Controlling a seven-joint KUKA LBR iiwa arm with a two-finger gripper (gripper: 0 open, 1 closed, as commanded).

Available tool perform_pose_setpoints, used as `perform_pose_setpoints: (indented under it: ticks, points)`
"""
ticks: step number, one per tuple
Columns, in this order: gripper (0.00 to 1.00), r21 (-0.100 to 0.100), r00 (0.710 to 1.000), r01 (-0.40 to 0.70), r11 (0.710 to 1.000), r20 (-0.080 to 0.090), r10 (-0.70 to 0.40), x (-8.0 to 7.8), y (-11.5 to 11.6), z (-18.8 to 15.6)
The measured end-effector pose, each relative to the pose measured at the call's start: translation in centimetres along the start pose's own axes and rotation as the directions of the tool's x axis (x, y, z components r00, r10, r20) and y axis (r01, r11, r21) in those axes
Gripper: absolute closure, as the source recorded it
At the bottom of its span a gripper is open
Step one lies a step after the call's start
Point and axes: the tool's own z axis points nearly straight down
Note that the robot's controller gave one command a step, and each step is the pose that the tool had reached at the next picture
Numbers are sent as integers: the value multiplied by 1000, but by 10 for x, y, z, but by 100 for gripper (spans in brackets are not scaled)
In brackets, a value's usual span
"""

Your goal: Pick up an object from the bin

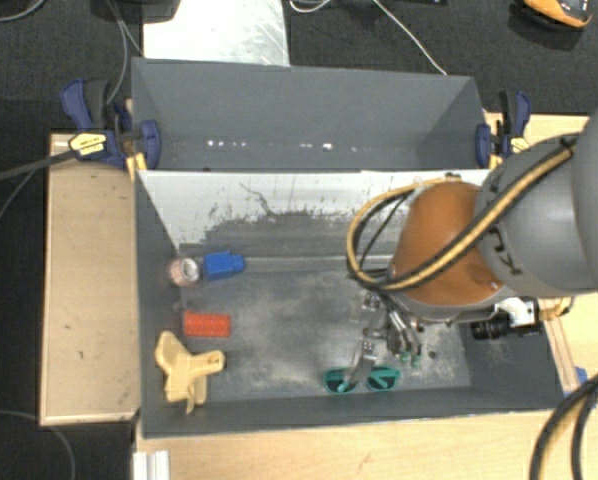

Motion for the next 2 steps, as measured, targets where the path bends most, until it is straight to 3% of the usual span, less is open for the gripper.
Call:
perform_pose_setpoints:
  ticks: [1, 2]
  points:
    - [0, 5, 816, 579, 816, 10, -579, 15, 22, 23]
    - [100, 0, 988, 155, 988, 2, -155, 12, 28, 29]
